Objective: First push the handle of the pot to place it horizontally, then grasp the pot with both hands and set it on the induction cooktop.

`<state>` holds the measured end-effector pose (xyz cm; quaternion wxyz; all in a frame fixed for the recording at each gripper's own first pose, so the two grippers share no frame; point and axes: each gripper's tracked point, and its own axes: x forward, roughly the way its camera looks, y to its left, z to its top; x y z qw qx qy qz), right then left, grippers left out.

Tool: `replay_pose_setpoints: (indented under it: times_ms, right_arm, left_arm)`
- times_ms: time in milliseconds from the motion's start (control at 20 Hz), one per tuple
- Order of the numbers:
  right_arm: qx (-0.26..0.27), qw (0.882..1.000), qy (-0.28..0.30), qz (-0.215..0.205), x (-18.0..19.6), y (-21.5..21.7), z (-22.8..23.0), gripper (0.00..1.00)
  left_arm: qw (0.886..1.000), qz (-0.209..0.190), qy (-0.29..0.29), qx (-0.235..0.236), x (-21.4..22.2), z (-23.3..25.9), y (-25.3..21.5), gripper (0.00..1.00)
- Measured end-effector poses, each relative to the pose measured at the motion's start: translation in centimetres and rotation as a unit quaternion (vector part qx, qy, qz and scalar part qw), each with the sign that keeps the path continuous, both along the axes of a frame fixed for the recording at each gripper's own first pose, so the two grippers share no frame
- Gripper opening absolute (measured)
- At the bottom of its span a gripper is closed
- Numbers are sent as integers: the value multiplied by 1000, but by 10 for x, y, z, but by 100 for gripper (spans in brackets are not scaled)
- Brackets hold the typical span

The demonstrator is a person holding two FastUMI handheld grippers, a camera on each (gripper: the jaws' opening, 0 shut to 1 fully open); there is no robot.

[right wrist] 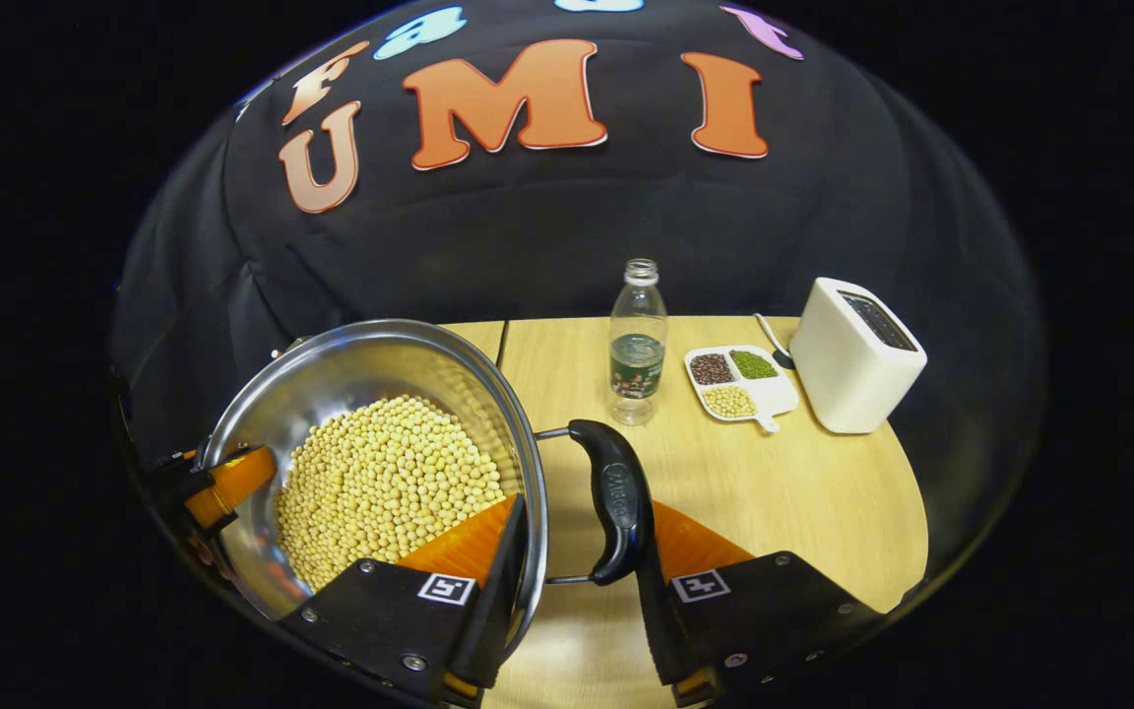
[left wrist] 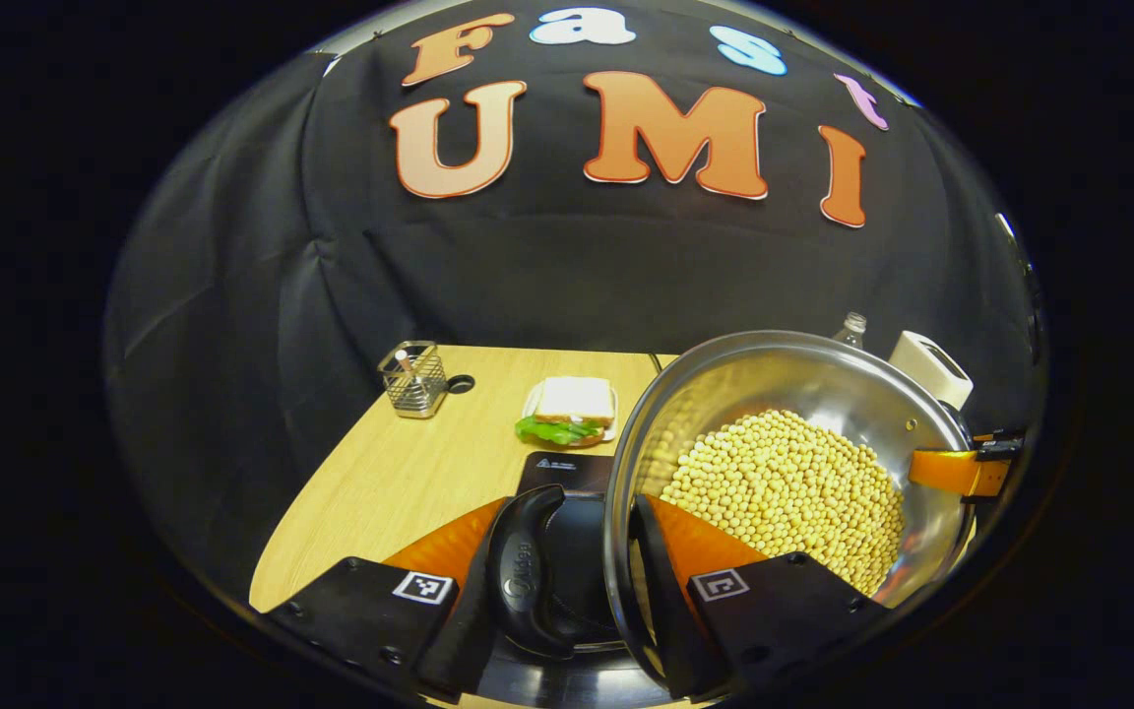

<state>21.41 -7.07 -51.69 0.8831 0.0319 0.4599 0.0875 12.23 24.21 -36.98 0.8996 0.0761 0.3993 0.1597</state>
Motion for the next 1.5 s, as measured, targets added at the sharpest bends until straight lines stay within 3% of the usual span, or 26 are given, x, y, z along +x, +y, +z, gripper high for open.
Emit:
replay_pose_setpoints:
  times_ms: [50,250,300,400,450,1250,1500]
  right_arm:
    - [2,1000,0,3,1,0,-1,58]
    - [6,1000,11,15,3,1,-5,58]
    - [5,1000,9,16,4,0,-4,54]
    - [4,1000,9,18,2,0,-6,58]
    - [4,1000,10,18,2,0,-6,58]
    - [-3,999,37,30,3,2,-7,58]
    - [5,998,50,30,4,-1,-10,58]
  left_arm:
    - [1000,4,-3,2,-2,2,8,70]
    - [1000,10,1,7,-9,-1,25,74]
    - [1000,10,1,9,-9,-3,28,74]
    - [1000,14,0,8,-8,-4,34,74]
    - [1000,15,1,7,-9,-6,34,70]
    - [999,33,35,1,-6,-20,37,74]
    - [998,39,43,5,-4,-19,35,70]
